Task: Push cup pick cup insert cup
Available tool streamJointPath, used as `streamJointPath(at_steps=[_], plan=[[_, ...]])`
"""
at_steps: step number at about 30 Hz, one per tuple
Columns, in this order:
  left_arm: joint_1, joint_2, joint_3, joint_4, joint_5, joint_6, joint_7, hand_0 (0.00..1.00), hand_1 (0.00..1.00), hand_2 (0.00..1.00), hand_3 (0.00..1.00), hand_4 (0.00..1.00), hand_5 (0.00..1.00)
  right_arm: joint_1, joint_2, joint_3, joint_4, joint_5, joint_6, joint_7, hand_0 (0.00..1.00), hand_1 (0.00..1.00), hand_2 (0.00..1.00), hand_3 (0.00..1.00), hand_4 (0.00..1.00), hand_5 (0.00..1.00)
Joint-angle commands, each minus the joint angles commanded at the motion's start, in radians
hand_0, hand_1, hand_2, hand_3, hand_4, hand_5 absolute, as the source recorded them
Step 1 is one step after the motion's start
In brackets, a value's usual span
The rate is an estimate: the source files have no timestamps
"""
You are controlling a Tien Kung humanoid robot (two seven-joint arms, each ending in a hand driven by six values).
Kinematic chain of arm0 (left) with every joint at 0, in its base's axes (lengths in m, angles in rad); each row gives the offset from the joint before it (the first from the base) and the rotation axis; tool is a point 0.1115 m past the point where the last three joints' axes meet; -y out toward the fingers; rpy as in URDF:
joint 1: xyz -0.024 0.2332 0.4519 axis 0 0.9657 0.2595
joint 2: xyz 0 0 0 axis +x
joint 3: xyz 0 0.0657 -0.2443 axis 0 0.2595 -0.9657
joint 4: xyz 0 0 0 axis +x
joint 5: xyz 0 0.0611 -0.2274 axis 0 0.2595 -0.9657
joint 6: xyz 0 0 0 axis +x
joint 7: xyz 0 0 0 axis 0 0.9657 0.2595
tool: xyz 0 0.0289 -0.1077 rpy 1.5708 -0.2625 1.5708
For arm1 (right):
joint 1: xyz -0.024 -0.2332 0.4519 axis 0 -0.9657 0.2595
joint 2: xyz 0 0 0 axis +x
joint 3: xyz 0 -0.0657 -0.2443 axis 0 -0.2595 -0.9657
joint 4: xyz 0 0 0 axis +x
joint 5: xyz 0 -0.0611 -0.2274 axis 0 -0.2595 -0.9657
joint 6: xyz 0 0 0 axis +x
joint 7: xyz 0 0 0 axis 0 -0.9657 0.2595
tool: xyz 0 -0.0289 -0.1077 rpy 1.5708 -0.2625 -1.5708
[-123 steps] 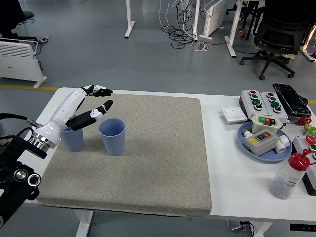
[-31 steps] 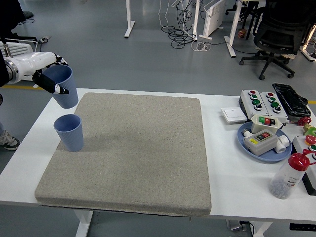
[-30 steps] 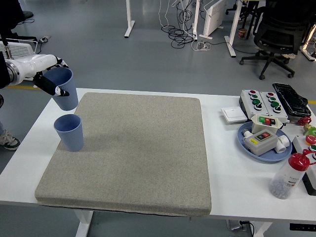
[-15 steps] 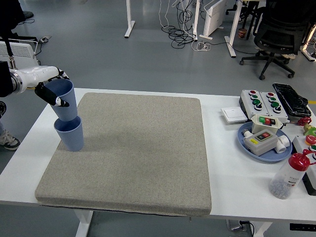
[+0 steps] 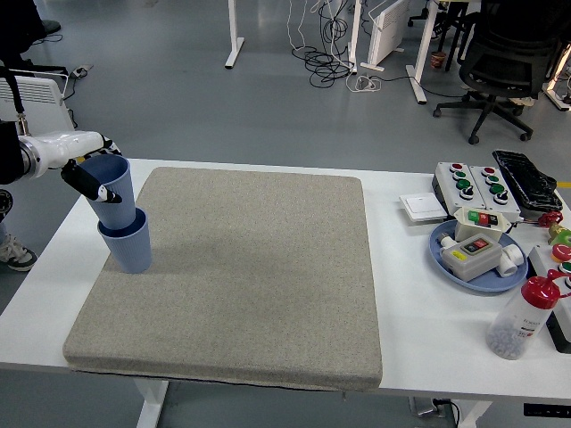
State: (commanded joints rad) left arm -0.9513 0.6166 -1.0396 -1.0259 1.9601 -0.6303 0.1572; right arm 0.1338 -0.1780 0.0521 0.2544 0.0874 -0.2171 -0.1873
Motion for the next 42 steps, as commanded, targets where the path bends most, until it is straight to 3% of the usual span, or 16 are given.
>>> streamJointPath(at_steps=[2, 7, 8, 13, 14, 29, 31, 32, 34, 37, 38, 42], plan=[[0.0, -0.001, 0.006, 0.002, -0.001, 0.001, 0.0, 0.433, 0.605, 0.737, 0.554, 0.596, 0.135, 0.001, 0.0, 0.0, 0.0, -0.001, 0.0, 0.0, 0.711, 0.653, 0.682, 0.585, 0.12, 0.468], [0.005, -0.003, 0.021, 0.012, 0.001, 0.02, -0.007, 0.433, 0.605, 0.737, 0.554, 0.596, 0.135, 0.001, 0.0, -0.005, 0.0, 0.008, 0.0, 0.003, 0.711, 0.653, 0.682, 0.585, 0.12, 0.468], [0.005, -0.004, 0.024, 0.013, 0.001, 0.023, -0.009, 0.648, 0.77, 0.865, 0.793, 0.828, 0.373, 0.001, 0.0, -0.006, 0.0, 0.008, 0.0, 0.003, 0.712, 0.653, 0.682, 0.584, 0.119, 0.468], [0.013, -0.01, 0.036, 0.017, 0.009, 0.029, -0.009, 0.648, 0.77, 0.865, 0.793, 0.828, 0.373, 0.002, 0.0, -0.008, 0.0, 0.011, 0.001, 0.004, 0.712, 0.653, 0.682, 0.584, 0.119, 0.468], [0.014, -0.011, 0.038, 0.018, 0.01, 0.031, -0.01, 0.95, 0.986, 0.998, 0.998, 0.953, 0.483, 0.002, 0.0, -0.008, 0.0, 0.012, 0.001, 0.005, 0.712, 0.653, 0.682, 0.584, 0.119, 0.464], [0.031, -0.019, 0.034, 0.027, 0.002, 0.106, -0.014, 0.998, 0.998, 0.998, 0.998, 0.998, 0.53, 0.004, -0.002, -0.012, 0.0, 0.019, 0.001, 0.008, 0.712, 0.653, 0.682, 0.584, 0.118, 0.464], [0.038, -0.018, 0.025, 0.02, -0.015, 0.136, -0.035, 0.998, 0.998, 0.998, 0.998, 0.998, 0.53, 0.005, -0.001, -0.008, -0.001, 0.011, 0.001, 0.005, 0.712, 0.653, 0.682, 0.584, 0.118, 0.464], [0.046, -0.016, 0.015, 0.012, -0.033, 0.172, -0.051, 0.998, 0.998, 0.998, 0.998, 0.936, 0.783, 0.005, -0.001, -0.006, -0.001, 0.006, 0.001, 0.004, 0.712, 0.653, 0.682, 0.584, 0.118, 0.465], [0.06, -0.014, 0.0, 0.0, -0.057, 0.216, -0.069, 0.998, 0.998, 0.998, 0.998, 0.936, 0.783, 0.006, -0.001, -0.005, -0.001, 0.005, 0.001, 0.003, 0.712, 0.653, 0.682, 0.584, 0.118, 0.465], [0.1, -0.01, -0.048, -0.034, -0.182, 0.342, -0.118, 0.998, 0.998, 0.998, 0.998, 0.936, 0.783, 0.006, -0.002, -0.008, -0.001, 0.01, 0.001, 0.005, 0.712, 0.653, 0.682, 0.584, 0.118, 0.465], [0.118, -0.01, -0.068, -0.05, -0.221, 0.381, -0.133, 0.854, 0.875, 0.908, 0.902, 0.783, 0.921, 0.006, -0.002, -0.008, -0.001, 0.011, 0.001, 0.005, 0.712, 0.653, 0.682, 0.584, 0.118, 0.465], [0.201, -0.021, -0.151, -0.13, -0.389, 0.547, -0.171, 0.854, 0.875, 0.908, 0.902, 0.783, 0.921, 0.006, -0.003, -0.008, -0.002, 0.008, 0.001, 0.005, 0.712, 0.653, 0.682, 0.584, 0.118, 0.465]])
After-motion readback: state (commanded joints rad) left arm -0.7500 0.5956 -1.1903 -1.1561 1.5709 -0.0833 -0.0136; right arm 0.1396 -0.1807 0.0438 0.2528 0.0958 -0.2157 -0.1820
